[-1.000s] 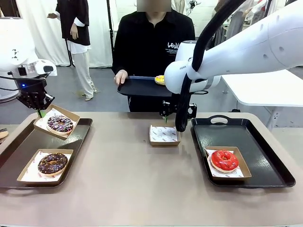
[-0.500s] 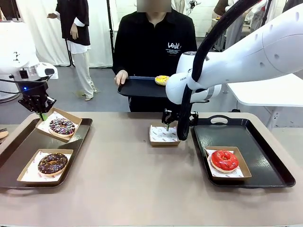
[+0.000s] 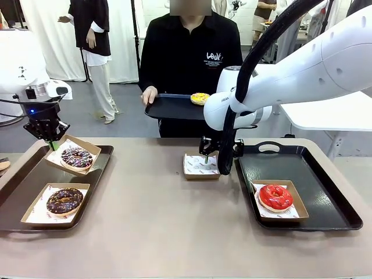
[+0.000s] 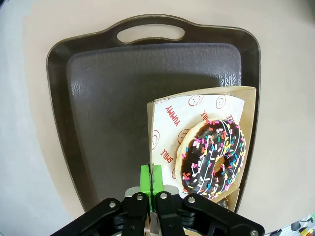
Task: Individually package the donuts and arrange them on the tray.
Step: Place the picked Paper togo box on the Handle tray while simultaneously picking up another Paper togo box from the table with the other hand.
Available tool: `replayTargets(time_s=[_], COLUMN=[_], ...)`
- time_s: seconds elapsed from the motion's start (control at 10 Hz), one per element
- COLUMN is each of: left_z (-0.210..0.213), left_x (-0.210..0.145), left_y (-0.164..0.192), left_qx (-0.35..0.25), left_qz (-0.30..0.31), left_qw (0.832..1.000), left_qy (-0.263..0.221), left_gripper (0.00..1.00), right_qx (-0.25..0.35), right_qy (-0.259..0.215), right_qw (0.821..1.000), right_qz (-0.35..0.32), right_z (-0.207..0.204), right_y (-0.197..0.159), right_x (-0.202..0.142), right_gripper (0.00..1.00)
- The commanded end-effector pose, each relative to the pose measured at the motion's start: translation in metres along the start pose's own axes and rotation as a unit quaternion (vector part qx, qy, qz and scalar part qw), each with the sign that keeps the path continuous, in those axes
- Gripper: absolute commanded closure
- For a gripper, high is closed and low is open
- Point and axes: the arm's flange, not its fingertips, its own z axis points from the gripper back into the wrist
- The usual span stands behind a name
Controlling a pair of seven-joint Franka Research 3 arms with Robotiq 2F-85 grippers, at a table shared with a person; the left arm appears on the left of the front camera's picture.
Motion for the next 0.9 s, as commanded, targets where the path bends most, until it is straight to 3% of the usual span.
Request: replayTargets(time_s=[0.0, 0.8], left_z=[-0.006, -0.028], left_x=[0.007, 0.023], left_y=[-0.007, -0.022], left_qx=[0.001, 0.023], left_qz=[0.017, 0.02], left_qw=[1.0, 0.999], left_qy=[-0.006, 0.015], left_gripper=[0.99, 0.99], right_qx=[-0.014, -0.014], right_qy=[-0.02, -0.011], right_qw=[1.0, 1.0], right_qz=[-0.007, -0.003], right_z=[-0.004, -0.004], right_y=[0.0, 0.001], right_x=[-0.005, -0.005], right_gripper=[0.0, 0.0])
